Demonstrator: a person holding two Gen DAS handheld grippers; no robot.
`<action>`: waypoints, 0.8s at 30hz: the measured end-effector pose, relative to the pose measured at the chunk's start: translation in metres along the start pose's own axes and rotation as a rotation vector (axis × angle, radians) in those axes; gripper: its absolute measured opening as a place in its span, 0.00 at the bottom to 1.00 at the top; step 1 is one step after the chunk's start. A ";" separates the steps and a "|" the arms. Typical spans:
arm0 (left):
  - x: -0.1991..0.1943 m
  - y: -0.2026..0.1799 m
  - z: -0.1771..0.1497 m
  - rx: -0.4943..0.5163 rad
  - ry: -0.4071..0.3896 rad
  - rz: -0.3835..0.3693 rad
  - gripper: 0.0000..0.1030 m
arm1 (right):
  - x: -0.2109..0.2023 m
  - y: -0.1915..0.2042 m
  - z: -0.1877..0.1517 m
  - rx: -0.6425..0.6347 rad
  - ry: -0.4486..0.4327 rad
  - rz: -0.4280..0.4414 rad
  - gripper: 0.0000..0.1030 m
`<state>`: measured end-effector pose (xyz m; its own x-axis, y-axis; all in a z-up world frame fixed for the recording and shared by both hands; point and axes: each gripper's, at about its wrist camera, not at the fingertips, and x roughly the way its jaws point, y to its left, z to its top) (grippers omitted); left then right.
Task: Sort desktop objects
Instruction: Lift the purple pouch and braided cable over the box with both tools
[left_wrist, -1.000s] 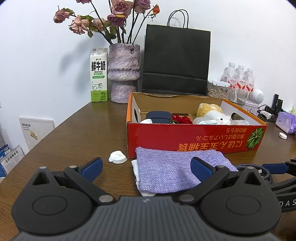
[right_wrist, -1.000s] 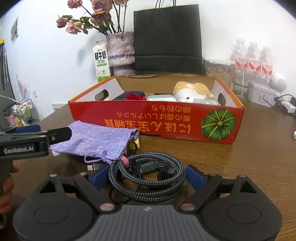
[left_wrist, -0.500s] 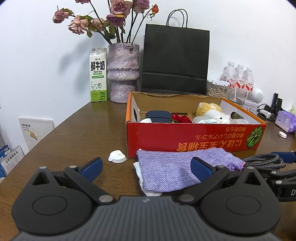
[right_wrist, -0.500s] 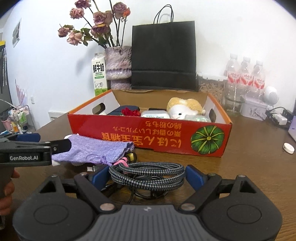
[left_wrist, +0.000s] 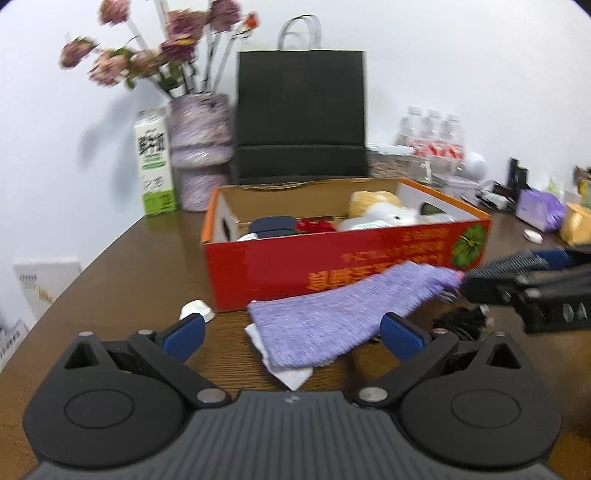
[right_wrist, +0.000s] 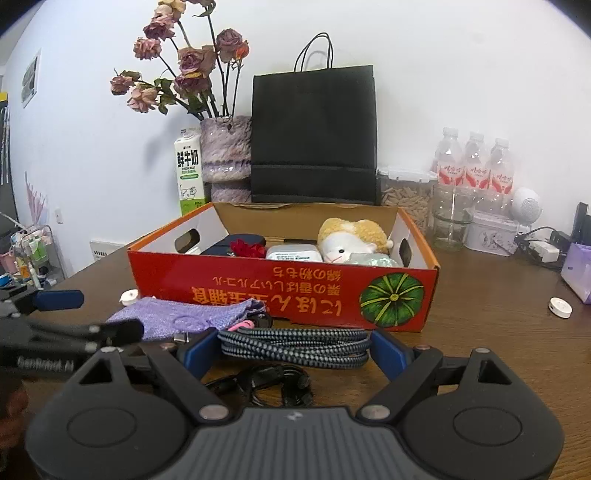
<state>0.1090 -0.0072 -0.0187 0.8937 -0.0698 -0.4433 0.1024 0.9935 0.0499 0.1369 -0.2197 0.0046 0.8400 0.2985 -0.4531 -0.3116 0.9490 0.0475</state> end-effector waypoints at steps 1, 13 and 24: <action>-0.001 -0.004 -0.001 0.025 -0.004 -0.007 1.00 | 0.000 -0.001 0.000 0.004 0.000 0.002 0.85; 0.023 -0.054 -0.003 0.344 -0.034 0.068 0.81 | -0.001 -0.001 -0.001 0.003 0.002 0.020 0.85; 0.015 -0.048 0.002 0.308 -0.095 0.083 0.03 | -0.007 0.005 -0.001 -0.017 -0.014 0.030 0.84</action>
<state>0.1189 -0.0565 -0.0260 0.9396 -0.0126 -0.3420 0.1423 0.9232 0.3570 0.1293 -0.2167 0.0070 0.8362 0.3281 -0.4394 -0.3440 0.9379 0.0456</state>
